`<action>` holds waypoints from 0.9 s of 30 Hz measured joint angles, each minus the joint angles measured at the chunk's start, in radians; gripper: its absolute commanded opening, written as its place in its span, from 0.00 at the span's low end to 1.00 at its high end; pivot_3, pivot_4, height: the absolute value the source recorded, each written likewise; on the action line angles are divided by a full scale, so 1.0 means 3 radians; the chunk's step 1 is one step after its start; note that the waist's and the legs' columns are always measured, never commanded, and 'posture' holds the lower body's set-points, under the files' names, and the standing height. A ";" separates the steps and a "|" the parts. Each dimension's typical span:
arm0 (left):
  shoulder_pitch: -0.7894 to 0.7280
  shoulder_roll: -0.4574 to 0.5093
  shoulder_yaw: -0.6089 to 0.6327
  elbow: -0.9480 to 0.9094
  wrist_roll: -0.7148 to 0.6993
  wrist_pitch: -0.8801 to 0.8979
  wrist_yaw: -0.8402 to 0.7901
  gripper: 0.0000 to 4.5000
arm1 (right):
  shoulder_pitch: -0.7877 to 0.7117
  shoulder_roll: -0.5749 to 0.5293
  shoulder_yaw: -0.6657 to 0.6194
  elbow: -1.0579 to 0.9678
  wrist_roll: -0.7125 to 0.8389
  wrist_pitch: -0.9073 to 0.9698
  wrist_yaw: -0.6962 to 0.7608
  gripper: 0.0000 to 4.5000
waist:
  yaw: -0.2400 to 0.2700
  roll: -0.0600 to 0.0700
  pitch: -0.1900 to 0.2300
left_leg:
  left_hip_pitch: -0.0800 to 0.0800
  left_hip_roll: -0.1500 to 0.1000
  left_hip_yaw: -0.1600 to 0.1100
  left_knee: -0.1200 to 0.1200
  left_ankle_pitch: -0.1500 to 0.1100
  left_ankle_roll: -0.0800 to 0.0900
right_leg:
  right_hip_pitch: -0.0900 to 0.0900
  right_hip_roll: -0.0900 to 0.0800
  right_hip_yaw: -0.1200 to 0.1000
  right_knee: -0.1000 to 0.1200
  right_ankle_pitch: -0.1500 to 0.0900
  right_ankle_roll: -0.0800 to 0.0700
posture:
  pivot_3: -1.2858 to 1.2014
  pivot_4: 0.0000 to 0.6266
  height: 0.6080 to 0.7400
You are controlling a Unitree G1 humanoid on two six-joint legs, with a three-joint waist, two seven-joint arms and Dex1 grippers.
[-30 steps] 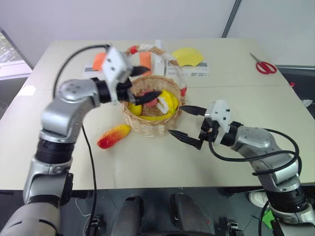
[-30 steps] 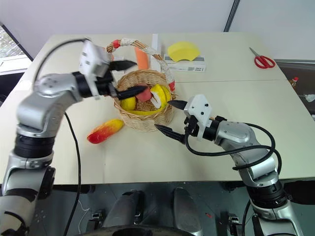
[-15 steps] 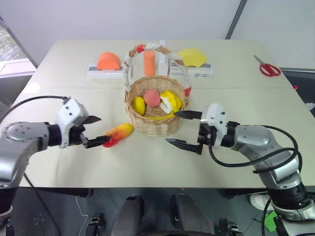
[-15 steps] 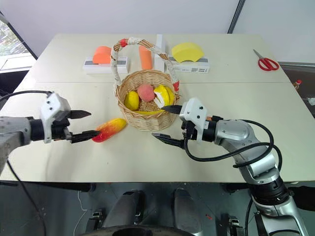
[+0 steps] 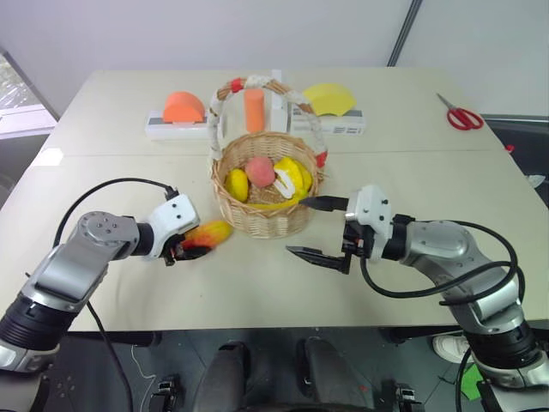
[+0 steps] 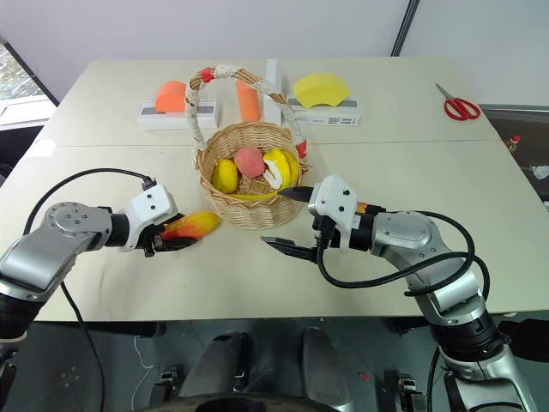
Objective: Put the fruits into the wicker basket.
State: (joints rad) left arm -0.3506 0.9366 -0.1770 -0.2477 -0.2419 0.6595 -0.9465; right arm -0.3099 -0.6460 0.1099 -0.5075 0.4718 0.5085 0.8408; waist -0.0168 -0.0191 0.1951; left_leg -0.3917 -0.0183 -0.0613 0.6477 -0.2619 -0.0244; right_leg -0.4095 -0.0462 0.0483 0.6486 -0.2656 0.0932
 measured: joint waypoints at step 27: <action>-0.1241 -0.1270 0.0140 0.0502 -0.0420 0.0030 0.0762 0.99 | 0.0054 -0.0107 -0.0384 0.0273 -0.0066 0.0157 -0.0119 1.00 | 0.0011 -0.0002 -0.0001 | -0.0003 -0.0003 -0.0001 0.0004 0.0000 0.0000 | -0.0001 0.0005 -0.0001 0.0002 0.0001 0.0002 | 0.52 0.24 1.00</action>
State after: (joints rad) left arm -0.7230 0.5557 -0.1349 -0.0972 -0.3680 0.6683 -0.7179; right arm -0.2938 -0.6781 -0.0053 -0.4257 0.4521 0.5557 0.8050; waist -0.0136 -0.0197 0.1948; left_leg -0.3925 -0.0192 -0.0616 0.6489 -0.2618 -0.0244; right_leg -0.4098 -0.0448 0.0481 0.6492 -0.2652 0.0939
